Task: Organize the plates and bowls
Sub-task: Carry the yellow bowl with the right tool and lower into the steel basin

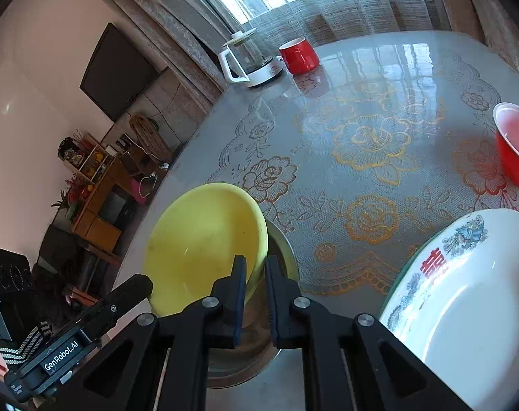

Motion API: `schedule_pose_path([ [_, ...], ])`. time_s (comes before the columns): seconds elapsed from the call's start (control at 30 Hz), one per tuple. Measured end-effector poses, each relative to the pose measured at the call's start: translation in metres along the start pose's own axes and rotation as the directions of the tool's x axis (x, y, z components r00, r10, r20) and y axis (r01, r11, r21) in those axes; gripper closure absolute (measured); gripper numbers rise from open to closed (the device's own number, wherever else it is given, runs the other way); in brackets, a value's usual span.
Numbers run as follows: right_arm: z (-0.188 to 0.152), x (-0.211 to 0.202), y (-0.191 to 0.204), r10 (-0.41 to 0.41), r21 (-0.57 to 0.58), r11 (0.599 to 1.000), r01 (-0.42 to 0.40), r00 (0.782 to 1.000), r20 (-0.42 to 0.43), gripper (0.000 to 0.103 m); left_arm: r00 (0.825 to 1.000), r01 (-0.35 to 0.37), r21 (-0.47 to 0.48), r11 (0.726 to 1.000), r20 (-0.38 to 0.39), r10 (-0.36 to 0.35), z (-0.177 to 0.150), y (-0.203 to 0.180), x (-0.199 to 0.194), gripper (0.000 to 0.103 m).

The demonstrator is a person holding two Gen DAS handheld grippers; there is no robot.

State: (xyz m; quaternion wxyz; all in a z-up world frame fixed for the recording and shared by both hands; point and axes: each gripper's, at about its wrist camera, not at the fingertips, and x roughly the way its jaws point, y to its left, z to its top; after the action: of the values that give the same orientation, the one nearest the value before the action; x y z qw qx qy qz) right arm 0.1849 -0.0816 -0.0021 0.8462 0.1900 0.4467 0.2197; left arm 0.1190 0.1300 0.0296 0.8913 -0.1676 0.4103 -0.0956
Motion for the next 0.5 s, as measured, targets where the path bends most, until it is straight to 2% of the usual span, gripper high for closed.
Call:
schedule_pose_path([
  [0.3,-0.016,0.021,0.009,-0.046,-0.062,0.997,0.041,0.996,-0.078,0.091,0.997,-0.061,-0.007,0.998,-0.052,0.06,-0.018,0.014,0.012,0.089],
  [0.5,-0.021,0.027,0.016,-0.081,-0.116,0.991,0.071,0.993,-0.084,0.089,0.994,-0.077,-0.003,0.997,-0.074,0.077,-0.023,0.018,0.018,0.089],
])
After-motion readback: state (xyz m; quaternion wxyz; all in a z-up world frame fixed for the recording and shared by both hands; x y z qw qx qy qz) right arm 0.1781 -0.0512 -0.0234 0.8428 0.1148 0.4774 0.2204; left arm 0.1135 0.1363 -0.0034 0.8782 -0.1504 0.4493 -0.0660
